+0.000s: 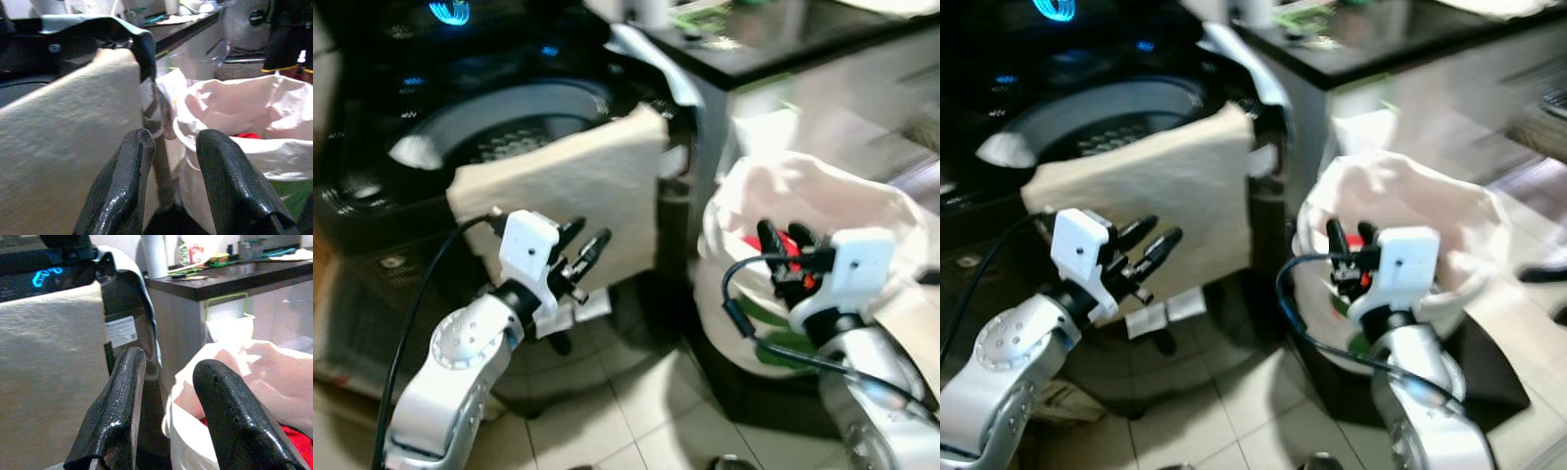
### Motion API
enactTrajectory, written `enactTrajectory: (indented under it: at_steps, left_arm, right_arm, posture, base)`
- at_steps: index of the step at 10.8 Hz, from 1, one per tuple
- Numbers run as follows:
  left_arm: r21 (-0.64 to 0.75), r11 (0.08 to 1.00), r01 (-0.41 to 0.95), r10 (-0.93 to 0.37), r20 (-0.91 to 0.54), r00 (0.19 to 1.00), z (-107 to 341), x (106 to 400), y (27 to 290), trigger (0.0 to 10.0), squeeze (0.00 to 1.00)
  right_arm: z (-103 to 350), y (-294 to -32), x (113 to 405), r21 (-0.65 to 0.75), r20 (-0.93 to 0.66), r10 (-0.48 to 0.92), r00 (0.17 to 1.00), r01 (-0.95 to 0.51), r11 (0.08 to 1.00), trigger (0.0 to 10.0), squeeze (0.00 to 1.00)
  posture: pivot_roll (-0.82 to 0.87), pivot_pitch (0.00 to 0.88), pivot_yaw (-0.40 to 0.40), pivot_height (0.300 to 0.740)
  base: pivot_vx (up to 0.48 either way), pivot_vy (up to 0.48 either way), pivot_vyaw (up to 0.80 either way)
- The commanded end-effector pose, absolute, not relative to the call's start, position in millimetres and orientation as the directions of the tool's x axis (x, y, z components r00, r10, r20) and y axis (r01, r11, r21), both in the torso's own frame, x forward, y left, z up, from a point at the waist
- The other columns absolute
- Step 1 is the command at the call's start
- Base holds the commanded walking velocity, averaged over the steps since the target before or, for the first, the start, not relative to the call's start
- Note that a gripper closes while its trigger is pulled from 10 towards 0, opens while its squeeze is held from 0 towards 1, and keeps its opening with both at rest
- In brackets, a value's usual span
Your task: Clothes washing
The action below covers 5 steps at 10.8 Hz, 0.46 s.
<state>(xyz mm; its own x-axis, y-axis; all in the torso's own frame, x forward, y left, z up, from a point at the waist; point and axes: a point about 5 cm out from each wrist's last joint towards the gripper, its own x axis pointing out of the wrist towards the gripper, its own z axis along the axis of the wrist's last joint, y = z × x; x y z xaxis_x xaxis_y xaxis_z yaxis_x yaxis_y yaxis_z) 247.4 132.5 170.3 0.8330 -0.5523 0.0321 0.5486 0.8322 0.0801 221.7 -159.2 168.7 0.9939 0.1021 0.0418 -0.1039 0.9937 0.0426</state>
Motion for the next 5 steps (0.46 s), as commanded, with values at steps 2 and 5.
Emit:
enactTrajectory:
  at_steps: [2,5]
  left_arm:
    - [0.092,0.848,0.523,-0.528,0.058,0.847,178,246,138,10.0,0.00]
    - [0.124,0.869,0.478,-0.488,0.066,0.870,176,232,134,10.0,0.00]
  right_arm:
    - [172,-152,221,0.013,0.064,0.128,0.990,-0.129,0.992,10.0,0.00]
    - [170,-153,236,0.002,0.052,0.245,0.968,-0.245,0.969,10.0,0.00]
  posture:
    - [-0.01,0.053,0.122,0.740]
    - [0.02,0.029,0.012,0.740]
  base:
    - [0.000,0.000,0.00]
    - [0.000,0.000,0.00]
